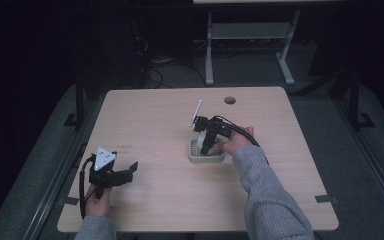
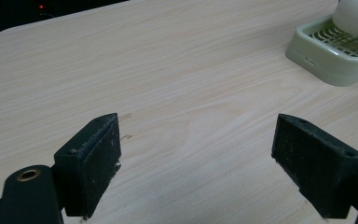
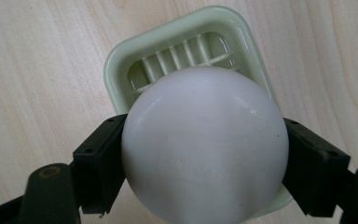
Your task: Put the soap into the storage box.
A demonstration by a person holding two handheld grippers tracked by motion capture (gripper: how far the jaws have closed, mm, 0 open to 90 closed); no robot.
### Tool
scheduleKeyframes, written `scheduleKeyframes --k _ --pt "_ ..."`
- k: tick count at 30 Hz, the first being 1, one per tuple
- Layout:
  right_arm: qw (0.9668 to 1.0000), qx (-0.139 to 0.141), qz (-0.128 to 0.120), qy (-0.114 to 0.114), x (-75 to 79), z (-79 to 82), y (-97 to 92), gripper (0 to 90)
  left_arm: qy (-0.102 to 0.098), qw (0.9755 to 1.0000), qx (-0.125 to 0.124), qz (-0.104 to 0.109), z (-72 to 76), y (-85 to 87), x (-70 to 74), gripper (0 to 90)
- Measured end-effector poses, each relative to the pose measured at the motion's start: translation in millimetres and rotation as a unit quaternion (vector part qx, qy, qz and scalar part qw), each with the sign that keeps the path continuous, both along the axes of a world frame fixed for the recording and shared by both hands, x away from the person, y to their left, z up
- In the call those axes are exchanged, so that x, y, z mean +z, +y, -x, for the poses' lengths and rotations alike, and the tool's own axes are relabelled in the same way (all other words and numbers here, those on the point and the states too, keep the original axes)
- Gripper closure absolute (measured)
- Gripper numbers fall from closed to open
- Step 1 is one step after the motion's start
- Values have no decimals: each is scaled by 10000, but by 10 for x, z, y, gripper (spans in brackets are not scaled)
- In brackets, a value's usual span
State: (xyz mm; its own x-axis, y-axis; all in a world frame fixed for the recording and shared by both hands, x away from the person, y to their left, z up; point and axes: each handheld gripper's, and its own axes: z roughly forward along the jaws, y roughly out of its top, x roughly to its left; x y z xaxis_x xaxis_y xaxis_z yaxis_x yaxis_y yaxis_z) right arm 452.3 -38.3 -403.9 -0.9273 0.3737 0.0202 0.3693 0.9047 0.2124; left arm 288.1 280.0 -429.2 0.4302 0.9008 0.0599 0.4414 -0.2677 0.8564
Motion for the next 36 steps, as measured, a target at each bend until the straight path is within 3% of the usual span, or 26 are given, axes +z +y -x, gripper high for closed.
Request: scheduleKeyframes --k 14,36 --pt "10000 -29 76 -12 -83 -19 0 222 6 10000 -7 -3 -1 -3 -1 152" --pt "9999 -61 127 -34 -94 -17 2 221 6 10000 -5 -11 0 -3 0 152"
